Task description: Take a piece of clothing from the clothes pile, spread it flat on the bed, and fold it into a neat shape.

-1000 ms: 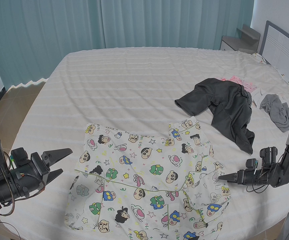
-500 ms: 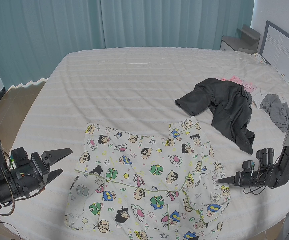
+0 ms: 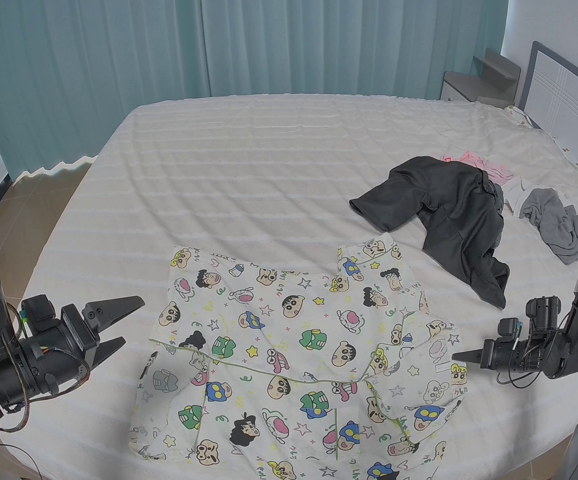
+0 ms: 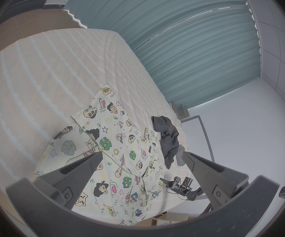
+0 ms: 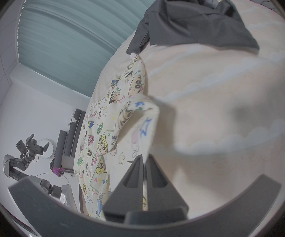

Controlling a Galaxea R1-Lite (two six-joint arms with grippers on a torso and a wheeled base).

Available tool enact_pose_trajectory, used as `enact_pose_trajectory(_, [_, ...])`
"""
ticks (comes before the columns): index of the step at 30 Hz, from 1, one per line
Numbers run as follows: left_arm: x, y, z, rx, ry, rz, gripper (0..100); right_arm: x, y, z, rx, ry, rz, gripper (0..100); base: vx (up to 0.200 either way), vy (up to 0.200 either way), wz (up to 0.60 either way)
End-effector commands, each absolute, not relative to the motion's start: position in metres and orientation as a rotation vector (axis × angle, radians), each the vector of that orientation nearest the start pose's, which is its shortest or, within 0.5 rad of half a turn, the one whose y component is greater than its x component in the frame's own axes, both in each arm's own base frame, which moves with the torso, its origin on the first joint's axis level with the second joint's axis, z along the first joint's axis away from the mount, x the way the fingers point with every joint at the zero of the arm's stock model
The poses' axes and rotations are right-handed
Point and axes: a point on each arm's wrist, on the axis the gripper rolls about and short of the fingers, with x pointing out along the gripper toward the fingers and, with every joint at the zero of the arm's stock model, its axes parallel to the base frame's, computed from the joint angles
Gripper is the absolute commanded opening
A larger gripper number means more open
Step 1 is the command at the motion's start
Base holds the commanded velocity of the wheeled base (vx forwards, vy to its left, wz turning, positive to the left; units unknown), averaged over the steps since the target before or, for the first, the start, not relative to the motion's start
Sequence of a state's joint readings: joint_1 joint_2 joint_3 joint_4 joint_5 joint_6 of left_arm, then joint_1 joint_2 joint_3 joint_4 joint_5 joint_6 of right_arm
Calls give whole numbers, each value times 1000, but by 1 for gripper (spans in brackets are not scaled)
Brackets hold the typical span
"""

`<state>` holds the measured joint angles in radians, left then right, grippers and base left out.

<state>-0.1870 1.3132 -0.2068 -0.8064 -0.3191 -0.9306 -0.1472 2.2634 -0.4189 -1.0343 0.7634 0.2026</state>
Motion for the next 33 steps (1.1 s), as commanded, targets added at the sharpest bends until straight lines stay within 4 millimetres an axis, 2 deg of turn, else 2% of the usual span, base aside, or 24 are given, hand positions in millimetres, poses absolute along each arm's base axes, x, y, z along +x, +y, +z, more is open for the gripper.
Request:
enact_pose_trajectory(1, [162, -38, 138, -922, 514, -326, 100, 280, -44, -26, 565, 763, 452, 0, 0, 0, 0])
enact_pose_trajectory(8, [162, -38, 138, -922, 513, -324, 100, 283, -70, -24, 577, 703, 379, 0, 0, 0, 0])
enact_pose_trajectory(25, [162, -38, 136, -924, 524, -324, 100, 296, -96, -16, 656, 625, 295, 0, 0, 0, 0])
enact_pose_trajectory(33, [164, -42, 130, -920, 572, -328, 100, 296, -98, -19, 667, 617, 287, 0, 0, 0, 0])
